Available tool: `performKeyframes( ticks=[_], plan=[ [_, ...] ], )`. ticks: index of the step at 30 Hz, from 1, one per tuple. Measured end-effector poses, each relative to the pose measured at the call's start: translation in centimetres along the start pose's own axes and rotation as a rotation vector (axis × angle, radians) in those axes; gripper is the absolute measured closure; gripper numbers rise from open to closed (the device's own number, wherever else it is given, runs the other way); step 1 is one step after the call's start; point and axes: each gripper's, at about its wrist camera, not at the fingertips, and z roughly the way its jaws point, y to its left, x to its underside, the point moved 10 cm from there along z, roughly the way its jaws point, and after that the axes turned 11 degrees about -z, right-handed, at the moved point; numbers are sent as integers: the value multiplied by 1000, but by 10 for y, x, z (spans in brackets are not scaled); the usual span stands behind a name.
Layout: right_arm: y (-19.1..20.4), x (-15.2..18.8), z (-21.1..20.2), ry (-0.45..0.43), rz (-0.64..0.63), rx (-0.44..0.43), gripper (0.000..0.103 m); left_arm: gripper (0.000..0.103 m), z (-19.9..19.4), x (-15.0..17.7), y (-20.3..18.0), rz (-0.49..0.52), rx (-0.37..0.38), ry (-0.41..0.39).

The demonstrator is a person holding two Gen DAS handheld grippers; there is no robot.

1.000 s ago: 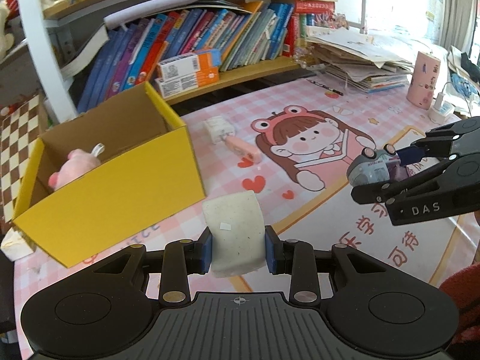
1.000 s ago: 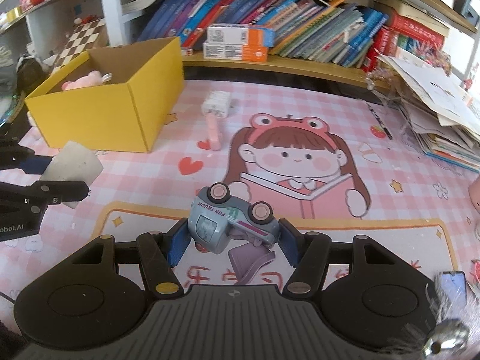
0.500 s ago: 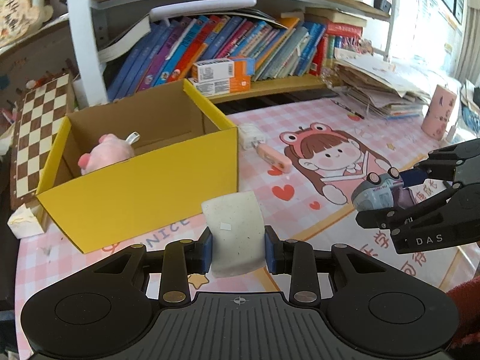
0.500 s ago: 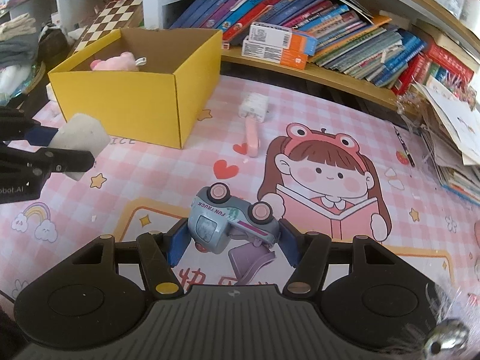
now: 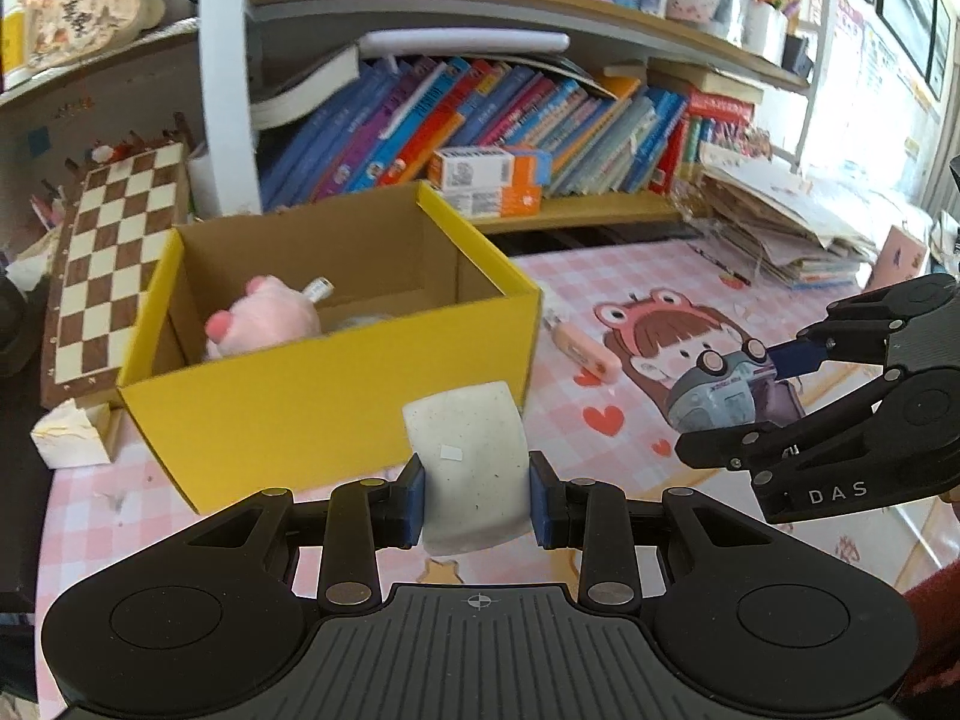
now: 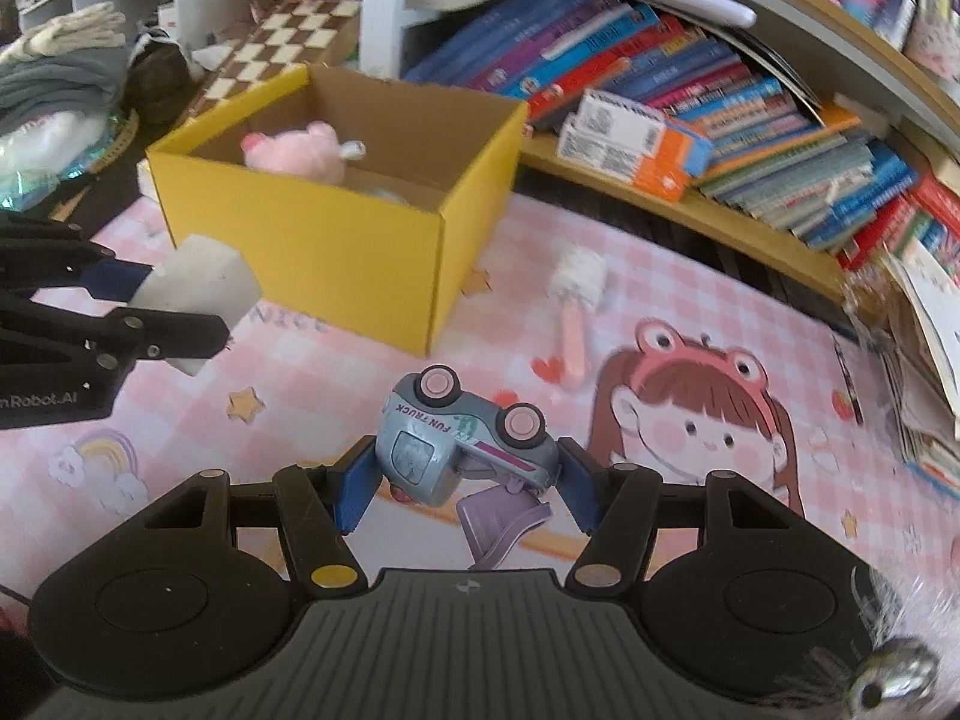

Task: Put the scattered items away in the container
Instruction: 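Carry the sponge in the left tool and the truck in the right tool to the yellow box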

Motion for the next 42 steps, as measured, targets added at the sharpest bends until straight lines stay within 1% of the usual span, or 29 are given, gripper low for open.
performKeyframes(
  ticks=[9,14,21,25,29,32,37,42],
  plan=[
    [5,-53,1,-76,-51,-26,43,72,-6,-32,18,-29,4,-72],
    [-5,-88,0,-132,-64,-20,43,72,-13,-63,27,-16,-2,-136],
    [-17,-134,8,-193,-92,-23,43,72,-10,-111,50,18,-42,-206],
    [-18,-153,23,-196,-117,-37,43,72,3,-131,67,18,-73,-215],
    [-18,-170,40,-194,-141,-57,43,72,23,-149,87,8,-95,-193],
    [-18,-183,55,-195,-168,-68,43,72,40,-156,98,29,-113,-159],
    [-11,-199,81,-173,-242,-86,43,72,70,-159,105,77,-129,-76],
    [-9,-204,116,-111,-282,-107,43,72,99,-161,113,124,-143,8]
  ],
)
